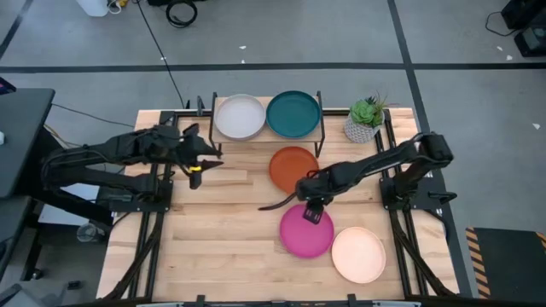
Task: Place and stack plates onto a shelf
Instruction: Stack the pink plate on top the dark green plate on the shelf, then stack the light orange plate on top of the gray plate on the shelf
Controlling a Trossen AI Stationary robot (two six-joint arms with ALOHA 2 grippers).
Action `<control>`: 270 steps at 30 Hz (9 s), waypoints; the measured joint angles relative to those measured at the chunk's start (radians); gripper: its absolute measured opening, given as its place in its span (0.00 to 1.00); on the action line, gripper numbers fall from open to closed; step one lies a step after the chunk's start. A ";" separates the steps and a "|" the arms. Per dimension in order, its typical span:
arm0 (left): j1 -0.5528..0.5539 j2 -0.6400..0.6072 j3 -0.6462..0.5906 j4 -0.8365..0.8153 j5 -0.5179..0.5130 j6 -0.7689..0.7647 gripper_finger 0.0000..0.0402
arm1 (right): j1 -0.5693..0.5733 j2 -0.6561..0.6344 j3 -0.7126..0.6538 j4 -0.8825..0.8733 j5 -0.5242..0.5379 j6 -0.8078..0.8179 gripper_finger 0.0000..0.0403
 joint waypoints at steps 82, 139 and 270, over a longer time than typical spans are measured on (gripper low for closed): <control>-0.066 0.091 0.001 0.187 -0.118 -0.181 0.35 | -0.962 0.254 1.017 -0.577 -0.110 -0.441 0.28; -0.067 0.104 0.001 0.342 -0.207 0.079 0.35 | 0.164 -0.210 0.431 -0.672 -0.042 -0.024 0.30; -0.066 0.165 0.218 0.218 -0.041 -0.020 0.37 | -0.564 -0.390 0.026 0.250 -0.797 0.079 0.03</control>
